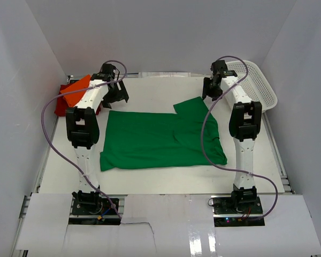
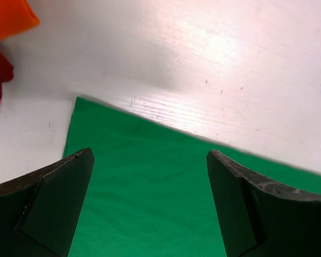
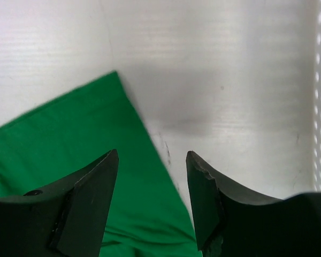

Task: Fold and stack the t-shirts
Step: Grap the side of the flattened tshirt furthest away from the robot with both arms

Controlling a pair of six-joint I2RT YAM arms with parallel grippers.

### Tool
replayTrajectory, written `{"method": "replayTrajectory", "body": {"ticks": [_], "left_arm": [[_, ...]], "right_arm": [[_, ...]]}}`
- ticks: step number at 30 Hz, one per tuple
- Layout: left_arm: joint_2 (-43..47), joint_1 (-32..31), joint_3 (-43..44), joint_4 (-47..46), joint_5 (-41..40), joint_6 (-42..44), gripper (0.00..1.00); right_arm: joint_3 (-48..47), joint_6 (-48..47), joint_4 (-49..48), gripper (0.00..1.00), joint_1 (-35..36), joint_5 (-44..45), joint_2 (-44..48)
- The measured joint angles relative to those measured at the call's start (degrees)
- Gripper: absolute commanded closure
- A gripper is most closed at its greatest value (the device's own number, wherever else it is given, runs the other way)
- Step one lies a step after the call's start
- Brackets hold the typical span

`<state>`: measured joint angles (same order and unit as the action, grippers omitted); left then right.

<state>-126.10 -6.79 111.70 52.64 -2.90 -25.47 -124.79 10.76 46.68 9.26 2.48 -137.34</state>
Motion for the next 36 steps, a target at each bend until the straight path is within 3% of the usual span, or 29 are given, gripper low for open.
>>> {"method": "replayTrajectory", "body": {"ticks": [11, 16, 21, 27, 30, 36], "left_arm": [[-3.78, 0.79, 4.96, -0.22, -1.51, -0.13, 0.02], [-3.98, 2.19, 4.96, -0.28, -1.66, -0.28, 0.02], [-3.98, 3.13, 4.85, -0.50, -1.86, -0.28, 0.02], [-3.98, 3.37, 3.58, -0.81, -1.86, -0.28, 0.02], [-3.98, 3.37, 3.13, -0.87, -1.81, -0.28, 0.02], [-3.98, 3.37, 1.11, -1.57, -1.55, -0.31, 0.02]], "right_arm": [[-0.02, -0.72, -11.87, 0.42, -0.35, -9.62, -3.78], [-0.02, -0.85, -14.29, 0.51, -0.15, -11.96, -5.44], [-0.02, -0.94, -15.89, 0.53, -0.20, -13.18, -5.99], [0.07, -1.79, -17.97, 0.71, -0.20, -13.29, -6.47], [0.07, -2.45, -18.18, 0.90, -0.22, -13.14, -6.62], [0.07, -2.47, -18.23, 0.92, -0.24, -12.94, -6.73]]}}
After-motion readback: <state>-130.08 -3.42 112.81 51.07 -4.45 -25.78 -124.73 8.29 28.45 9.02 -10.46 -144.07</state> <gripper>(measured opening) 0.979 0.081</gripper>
